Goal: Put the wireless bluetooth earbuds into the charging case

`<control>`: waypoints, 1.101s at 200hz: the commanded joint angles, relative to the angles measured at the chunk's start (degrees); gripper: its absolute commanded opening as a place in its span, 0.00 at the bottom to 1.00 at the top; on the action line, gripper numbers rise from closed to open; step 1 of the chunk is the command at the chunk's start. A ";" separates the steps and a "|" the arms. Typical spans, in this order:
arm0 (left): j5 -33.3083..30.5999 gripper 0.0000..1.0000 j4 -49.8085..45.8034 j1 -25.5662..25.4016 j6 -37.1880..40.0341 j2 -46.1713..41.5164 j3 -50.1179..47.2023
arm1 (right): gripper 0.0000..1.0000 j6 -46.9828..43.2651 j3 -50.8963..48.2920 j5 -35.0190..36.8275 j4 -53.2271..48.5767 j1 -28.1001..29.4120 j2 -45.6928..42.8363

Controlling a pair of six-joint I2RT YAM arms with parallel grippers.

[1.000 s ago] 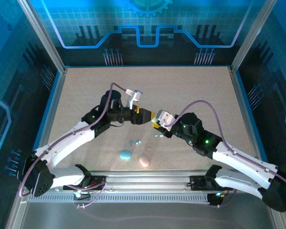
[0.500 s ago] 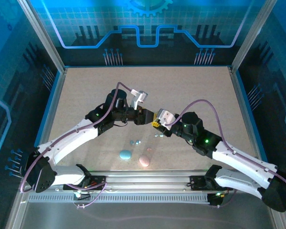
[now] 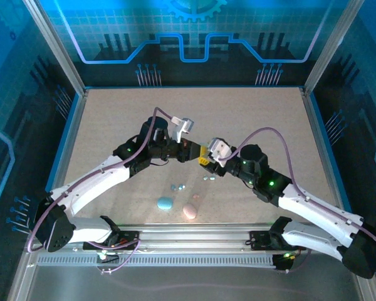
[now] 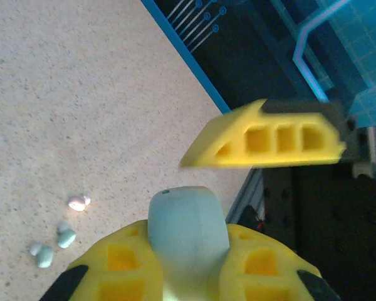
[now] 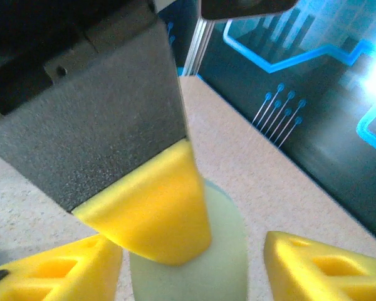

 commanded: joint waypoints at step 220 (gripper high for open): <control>9.15 0.06 24.59 4.72 -30.02 -1.25 -4.92 | 0.59 -1.07 0.32 -28.23 14.09 -15.17 0.95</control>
